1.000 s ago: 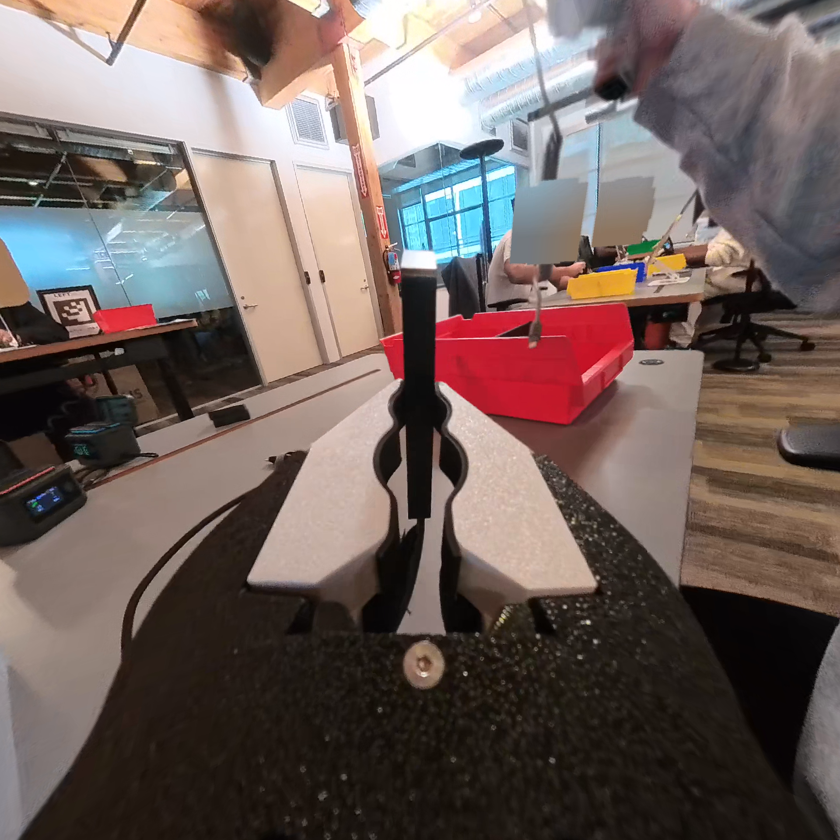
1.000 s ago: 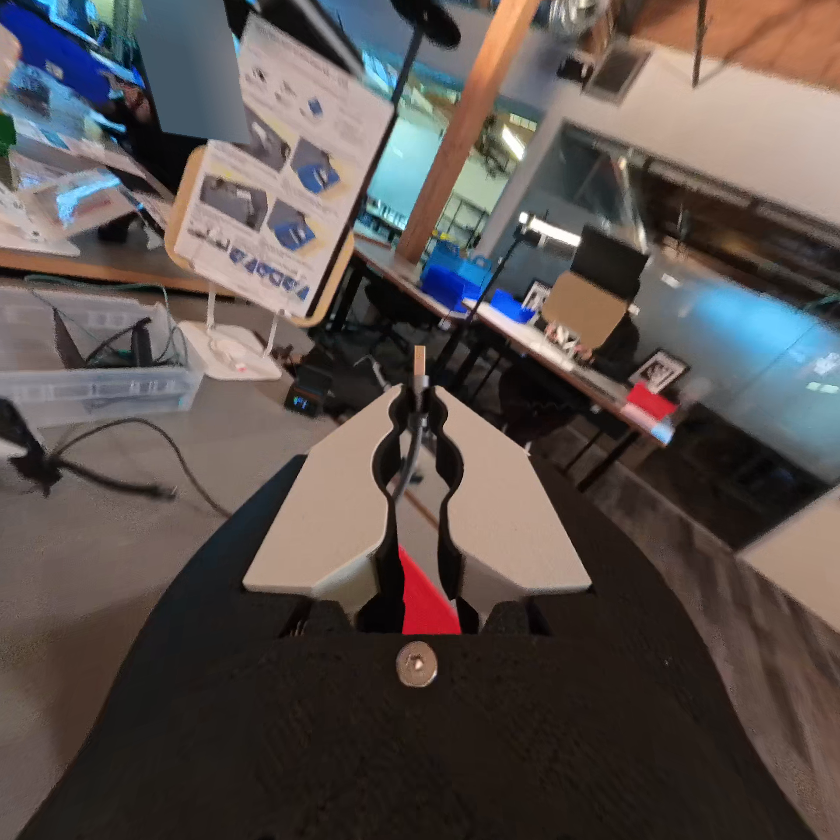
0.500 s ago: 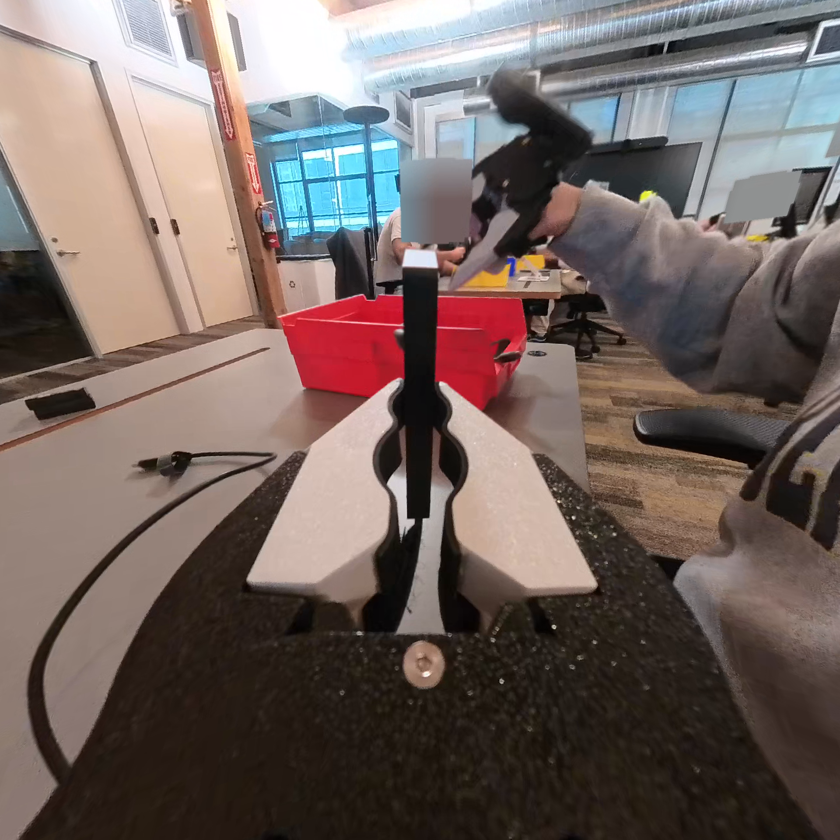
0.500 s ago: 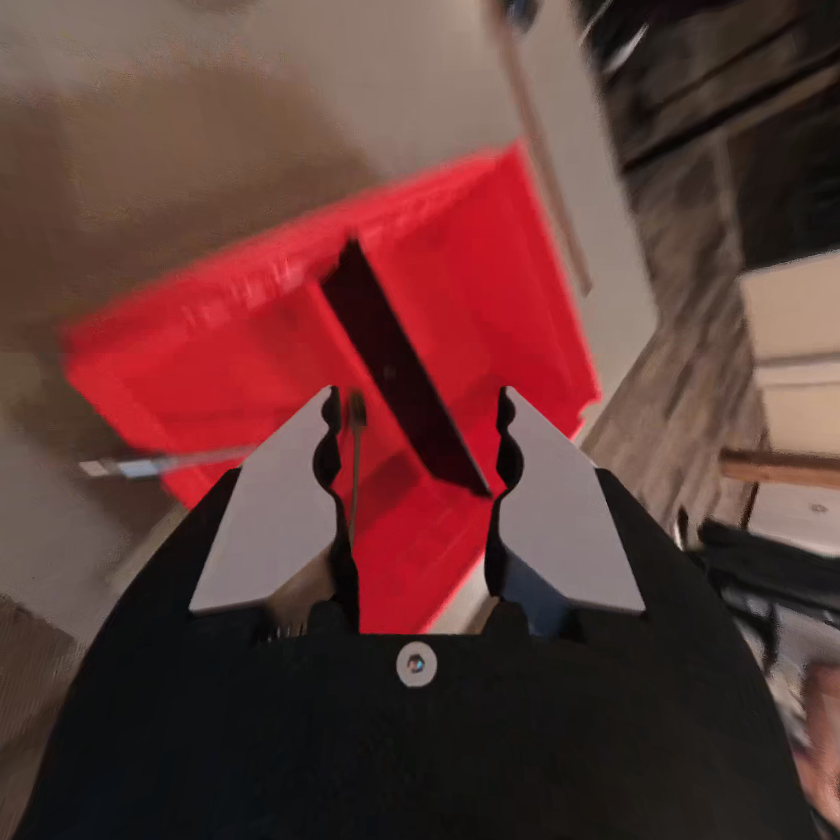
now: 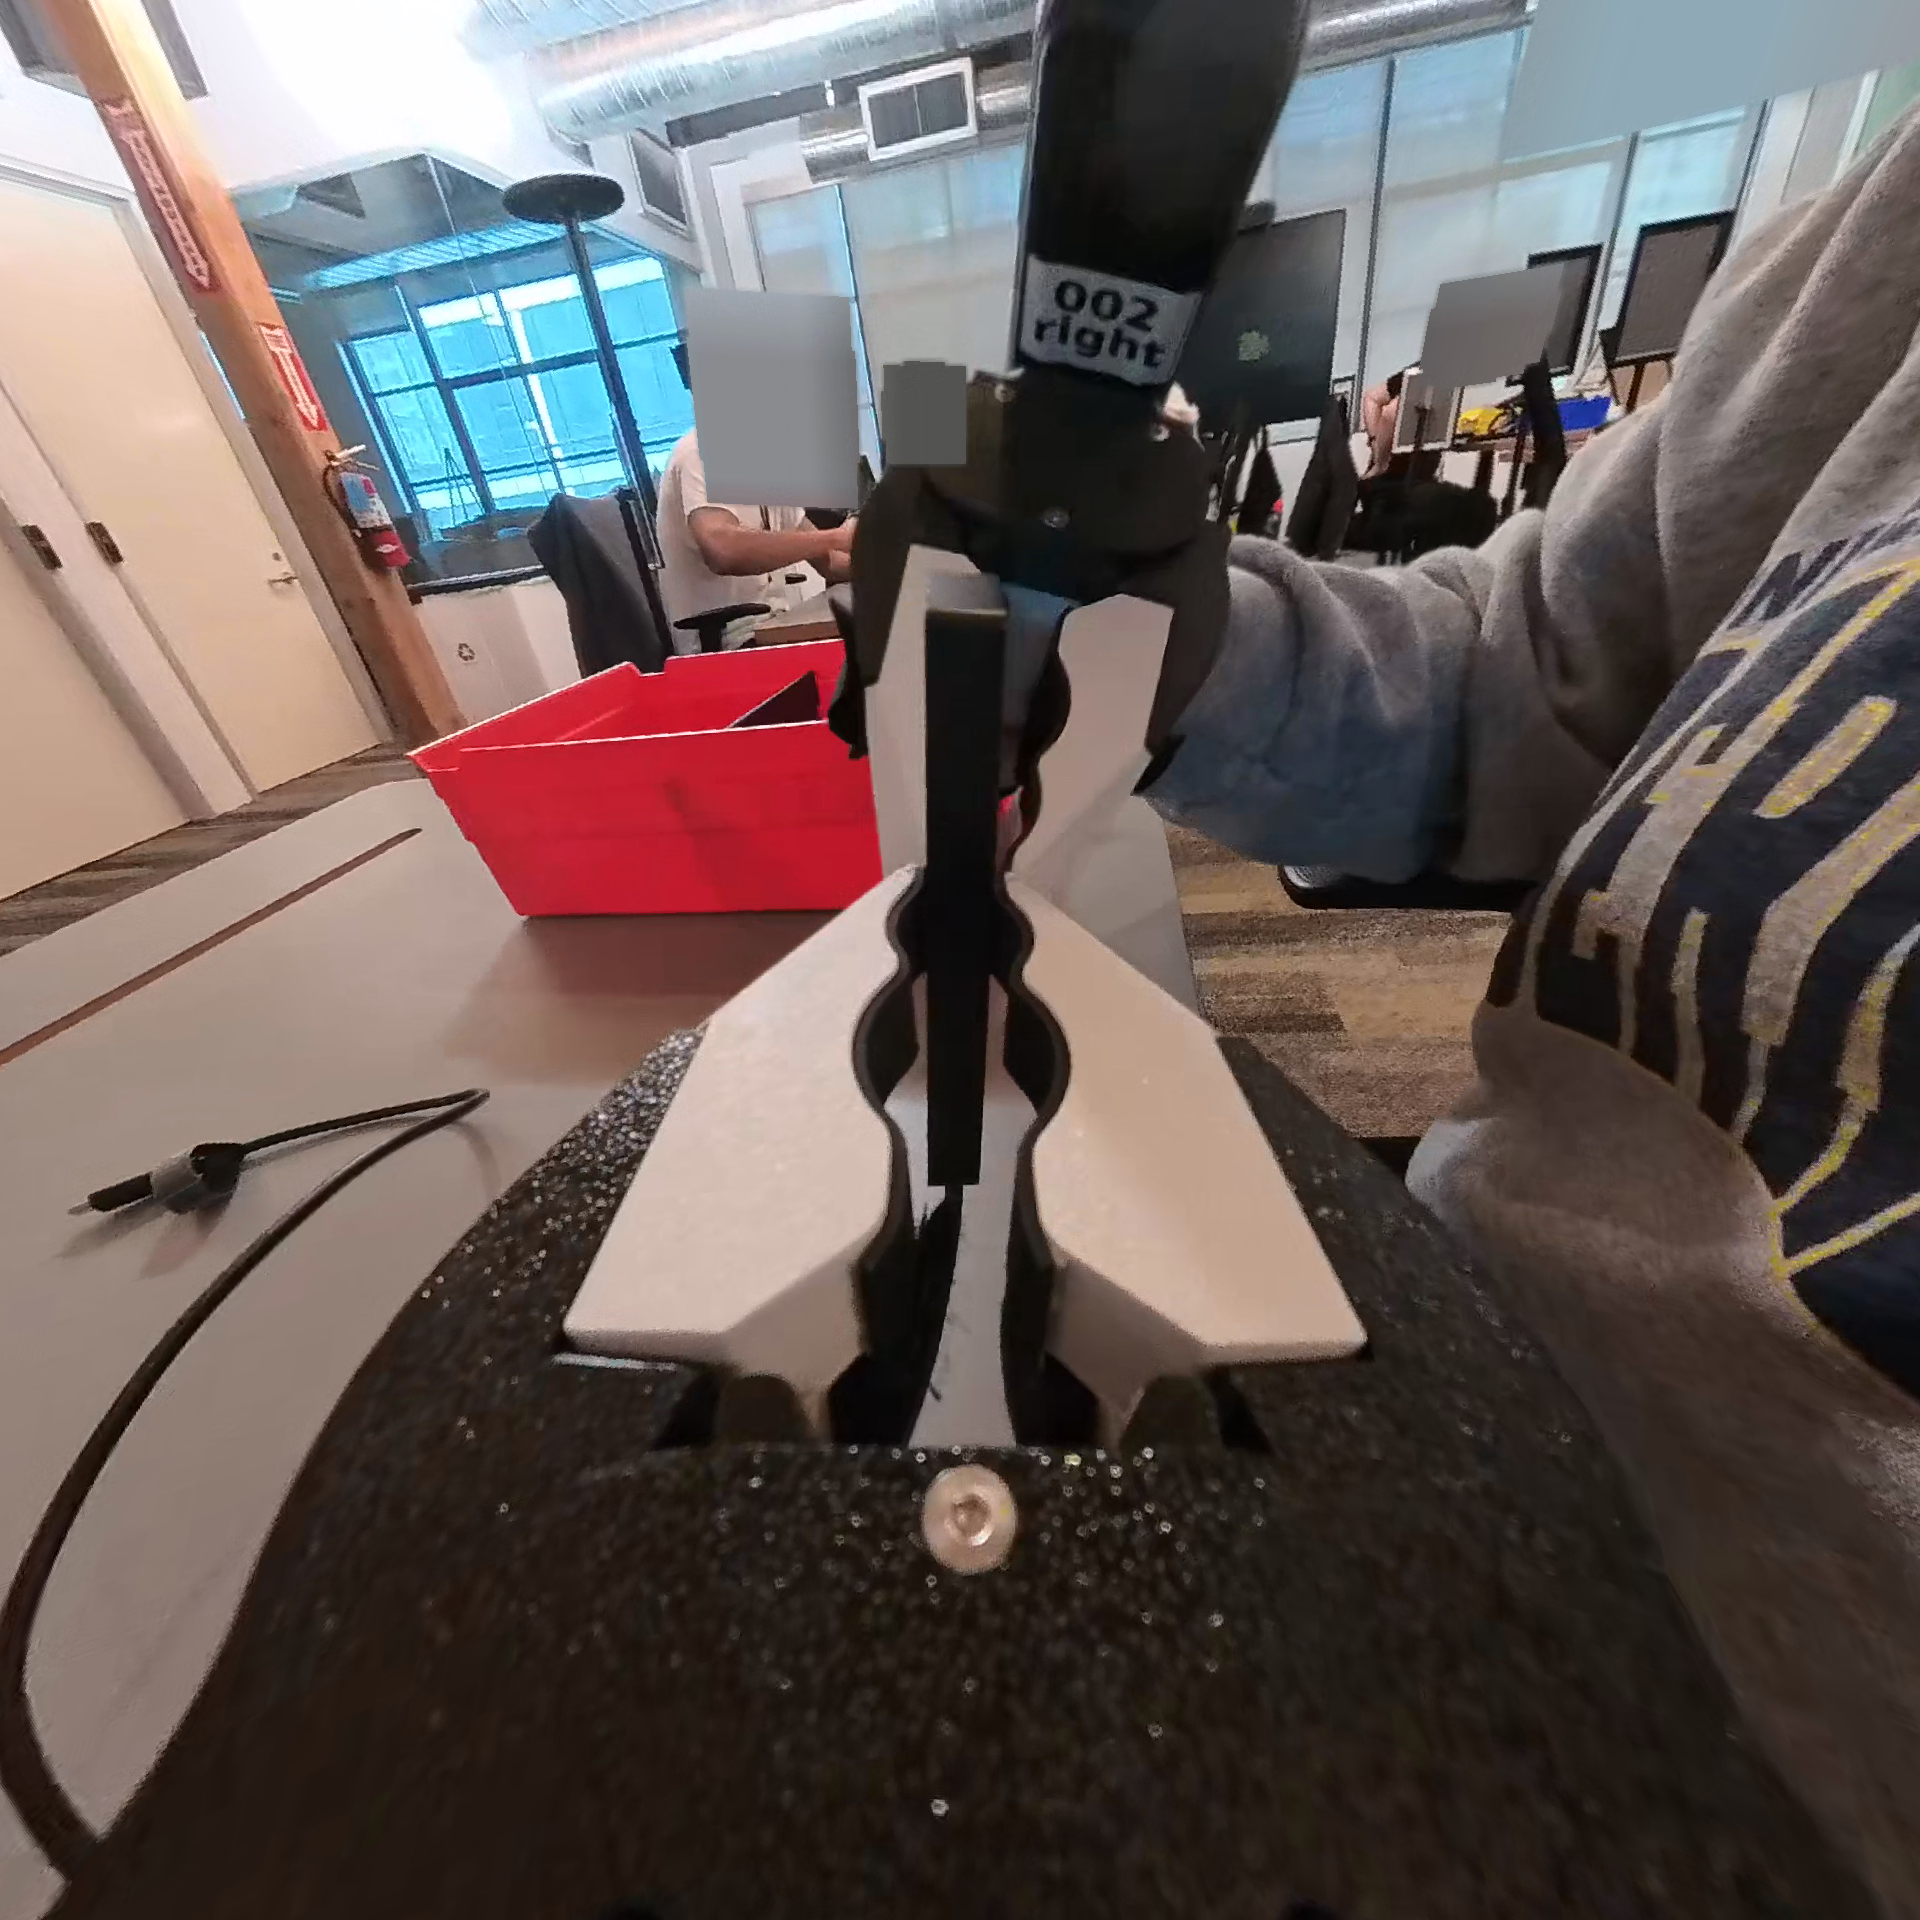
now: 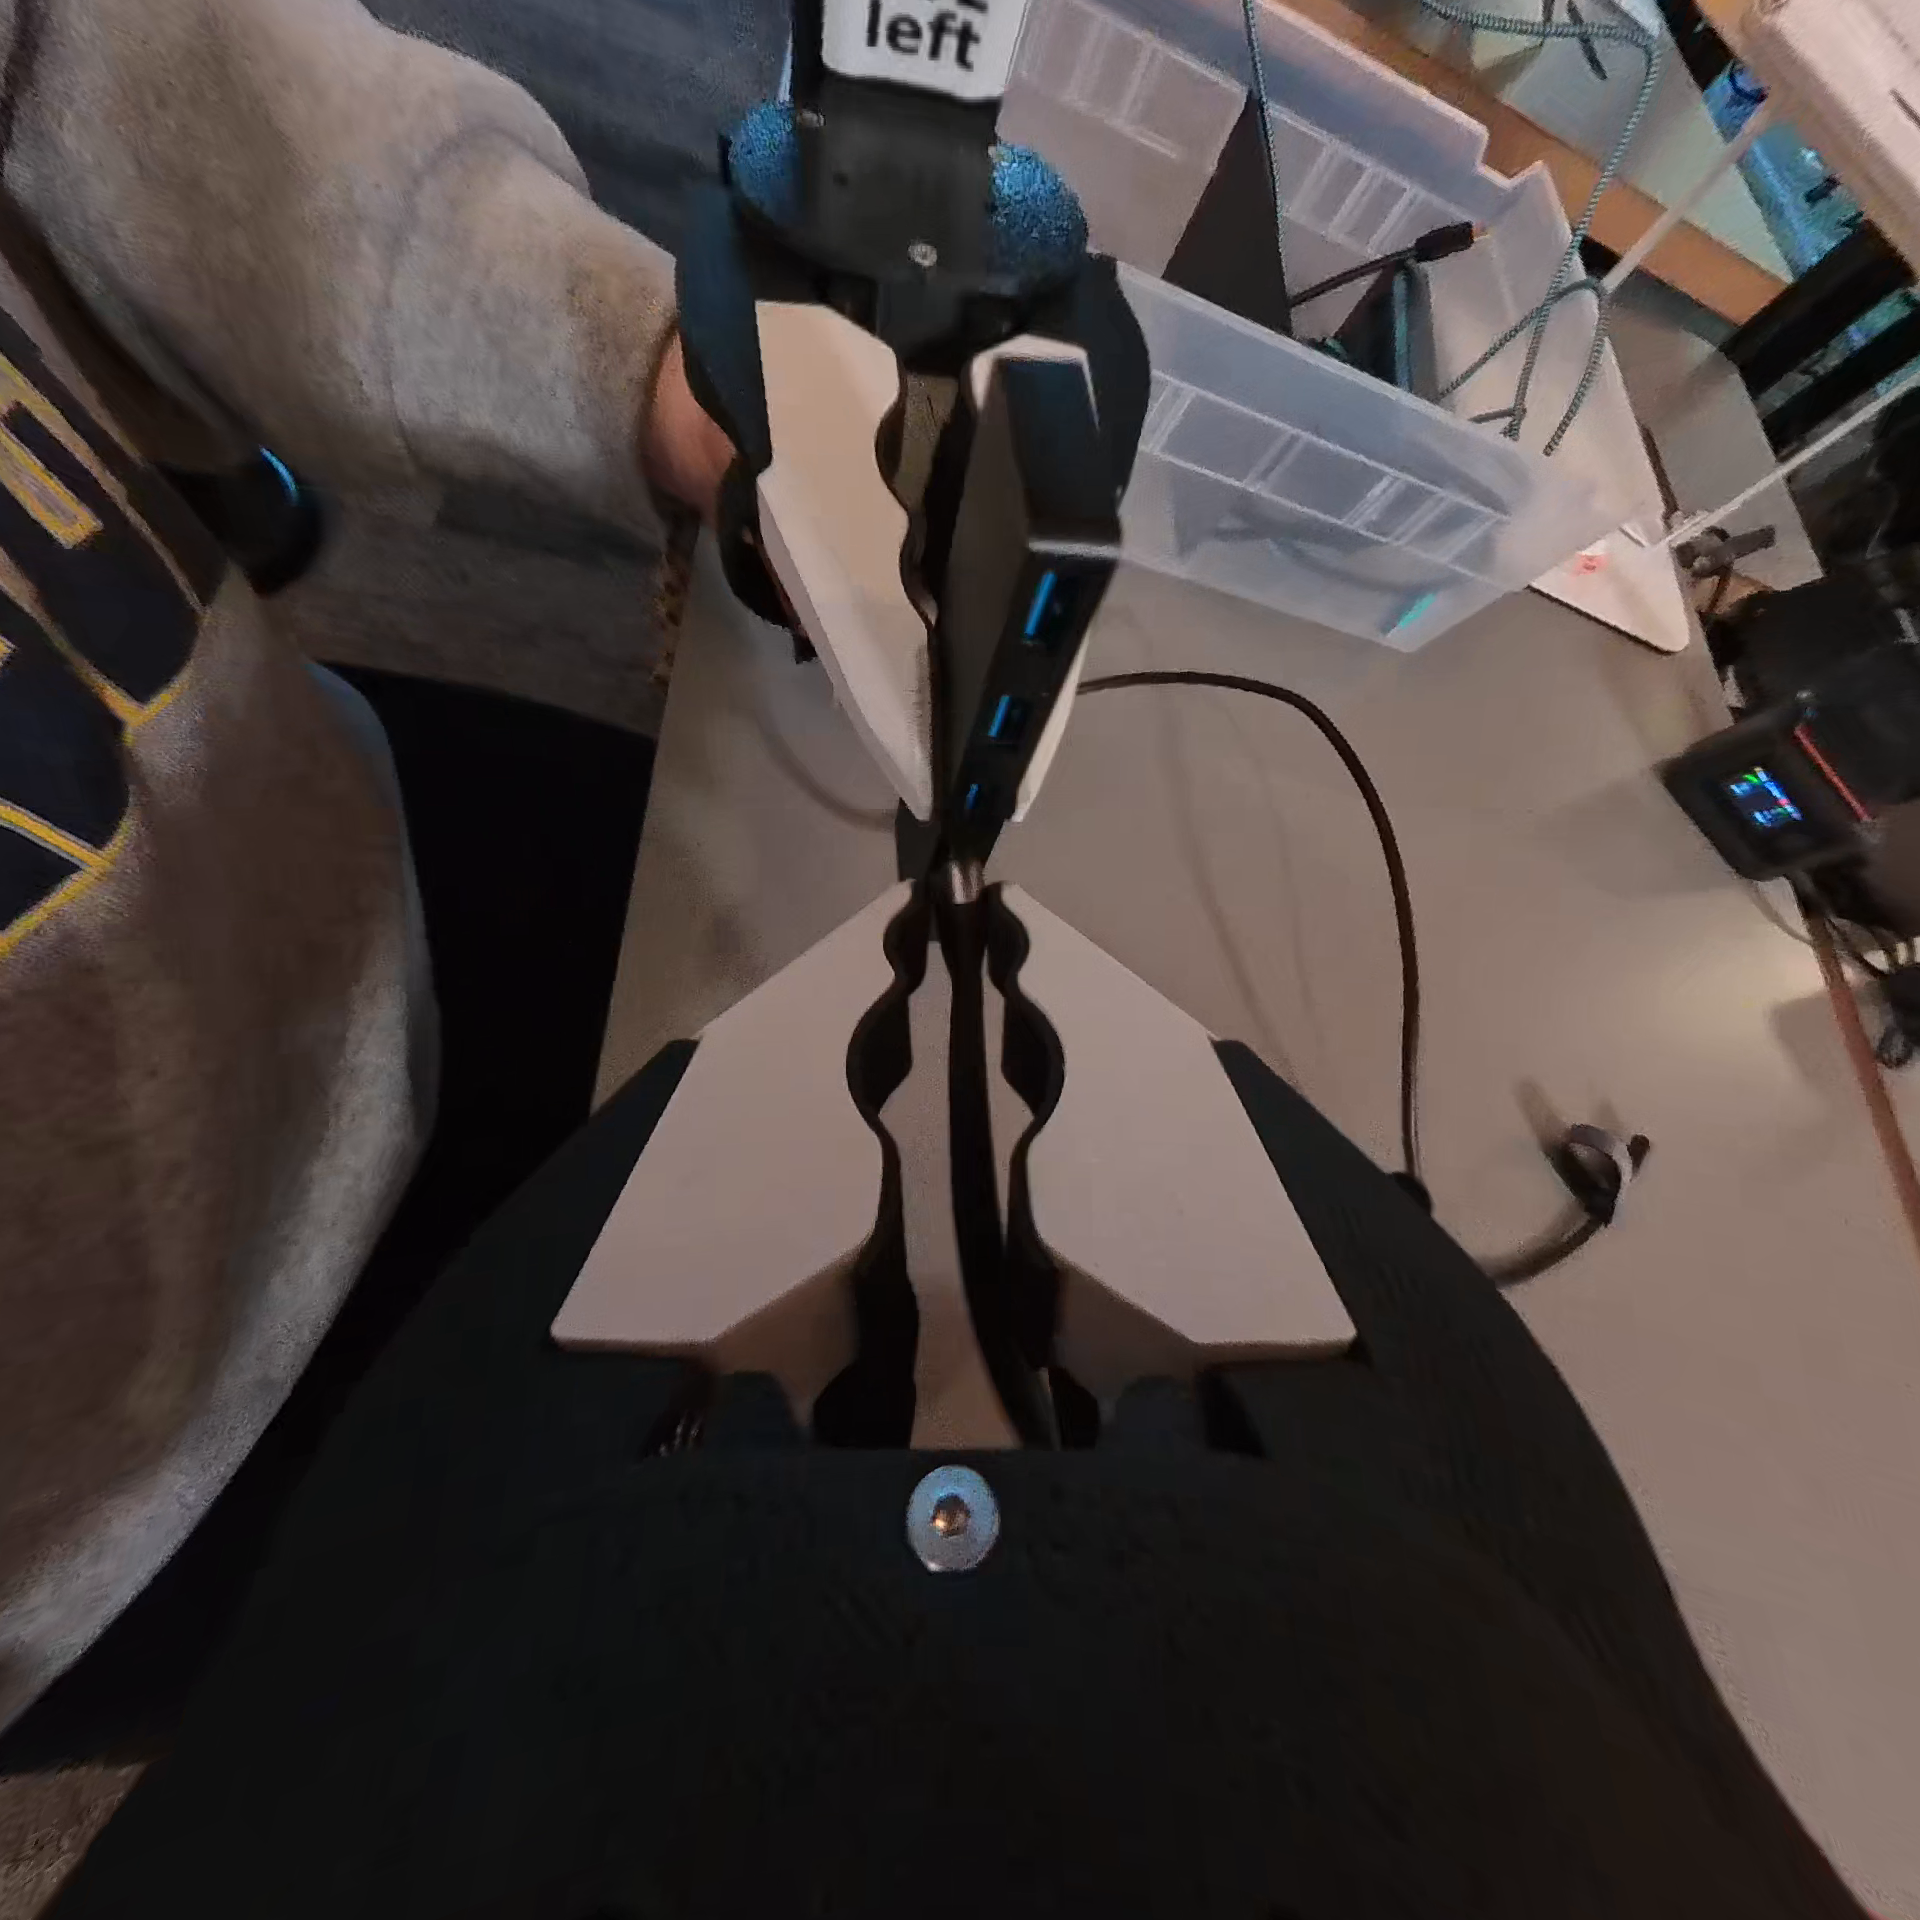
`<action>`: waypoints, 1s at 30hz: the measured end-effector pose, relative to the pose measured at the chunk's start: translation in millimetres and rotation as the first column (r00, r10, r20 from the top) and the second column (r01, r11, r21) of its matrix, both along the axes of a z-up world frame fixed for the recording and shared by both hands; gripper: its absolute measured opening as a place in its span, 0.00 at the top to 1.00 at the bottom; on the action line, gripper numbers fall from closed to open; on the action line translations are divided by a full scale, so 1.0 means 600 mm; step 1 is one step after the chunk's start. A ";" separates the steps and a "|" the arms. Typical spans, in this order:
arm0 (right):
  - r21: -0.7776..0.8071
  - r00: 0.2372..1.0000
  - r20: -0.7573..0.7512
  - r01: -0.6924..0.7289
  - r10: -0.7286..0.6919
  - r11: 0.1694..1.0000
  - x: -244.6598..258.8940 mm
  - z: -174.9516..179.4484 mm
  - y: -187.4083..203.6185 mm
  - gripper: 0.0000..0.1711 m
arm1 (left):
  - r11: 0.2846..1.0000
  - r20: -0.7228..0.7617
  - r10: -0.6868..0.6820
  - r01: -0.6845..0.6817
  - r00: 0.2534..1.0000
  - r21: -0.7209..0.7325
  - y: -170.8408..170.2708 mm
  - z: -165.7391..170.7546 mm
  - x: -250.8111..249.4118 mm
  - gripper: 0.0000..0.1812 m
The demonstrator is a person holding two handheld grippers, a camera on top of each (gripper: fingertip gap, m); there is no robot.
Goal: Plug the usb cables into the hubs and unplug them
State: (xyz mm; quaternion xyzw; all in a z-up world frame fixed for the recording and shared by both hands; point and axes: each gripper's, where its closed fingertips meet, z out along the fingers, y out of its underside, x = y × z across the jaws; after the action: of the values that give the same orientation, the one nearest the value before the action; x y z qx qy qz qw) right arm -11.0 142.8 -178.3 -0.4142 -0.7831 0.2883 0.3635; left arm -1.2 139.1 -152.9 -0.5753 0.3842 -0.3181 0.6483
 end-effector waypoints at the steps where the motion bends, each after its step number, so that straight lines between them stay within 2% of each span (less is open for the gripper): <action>1: -0.003 1.000 -0.009 0.001 -0.001 1.000 0.000 0.001 0.000 0.95 | 1.000 0.005 -0.002 0.002 1.000 -0.002 -0.002 0.001 -0.001 0.96; 4: 0.014 1.000 0.018 0.003 -0.003 1.000 0.004 -0.006 0.004 0.97 | 0.999 -0.049 0.040 -0.041 0.998 -0.025 0.004 -0.013 0.003 0.94; 5: 0.033 1.000 0.021 0.003 -0.004 0.999 0.005 -0.009 0.007 0.97 | 0.997 -0.111 0.048 -0.054 0.993 -0.053 0.007 -0.026 0.005 0.90; 6: 0.025 1.000 0.024 0.002 -0.002 1.000 0.005 -0.009 0.005 0.97 | 0.995 -0.167 0.034 -0.049 0.985 -0.086 0.006 -0.040 0.007 0.90; 9: 0.043 1.000 0.029 -0.007 0.006 0.999 0.006 -0.010 -0.003 0.97 | 0.999 -0.210 0.031 -0.039 0.977 -0.033 0.000 -0.041 0.009 0.95; 11: 0.027 0.997 0.048 -0.069 0.068 0.997 0.015 -0.017 -0.021 0.97 | 0.998 -0.243 -0.050 0.039 0.969 -0.052 -0.019 -0.047 0.019 0.95; 13: -0.046 0.979 0.066 -0.188 0.191 0.981 0.035 -0.016 -0.049 0.96 | 0.989 -0.218 -0.138 0.122 0.966 -0.082 -0.043 -0.044 0.037 0.95; 15: -0.083 0.971 0.068 -0.224 0.230 0.971 0.049 -0.009 -0.054 0.96 | 0.991 -0.204 -0.121 0.107 0.971 -0.075 -0.043 -0.038 0.048 0.96; 17: -0.040 0.985 0.029 -0.167 0.168 0.985 0.048 0.003 -0.036 0.96 | 0.999 -0.206 -0.011 0.005 0.979 -0.034 -0.024 -0.029 0.043 0.95; 19: 0.105 1.000 -0.025 0.009 -0.006 0.994 0.052 0.018 0.023 0.97 | 0.987 -0.217 0.161 -0.161 0.963 0.018 0.001 -0.024 0.003 0.96; 20: 0.161 0.994 -0.062 0.099 -0.090 0.982 0.069 0.034 0.058 0.97 | 0.984 -0.180 0.176 -0.179 0.968 0.003 0.002 -0.019 -0.017 0.96; 22: 0.066 0.980 -0.143 0.149 -0.139 0.987 0.108 0.083 0.078 0.97 | 0.988 -0.113 0.146 -0.152 0.983 -0.039 -0.004 -0.008 -0.026 0.96; 24: 0.113 0.949 -0.156 0.292 -0.273 0.950 0.162 0.118 0.142 0.97 | 0.983 -0.113 0.180 -0.184 0.977 -0.019 0.003 -0.003 -0.028 0.96; 27: 0.205 0.849 -0.076 0.527 -0.523 0.825 0.269 0.126 0.265 0.97 | 0.974 -0.077 0.219 -0.223 0.973 -0.038 0.015 0.007 -0.040 0.96; 30: 0.134 0.782 0.090 0.604 -0.617 0.785 0.333 0.076 0.329 0.97 | 0.953 -0.016 0.297 -0.297 0.955 -0.060 0.030 0.019 -0.060 0.96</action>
State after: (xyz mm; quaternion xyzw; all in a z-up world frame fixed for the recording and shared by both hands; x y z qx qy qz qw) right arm 188.6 340.2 -132.4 -0.6448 -0.6416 0.0889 0.4057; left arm -37.1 157.0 -141.5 -0.6475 0.2854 -0.2268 0.6692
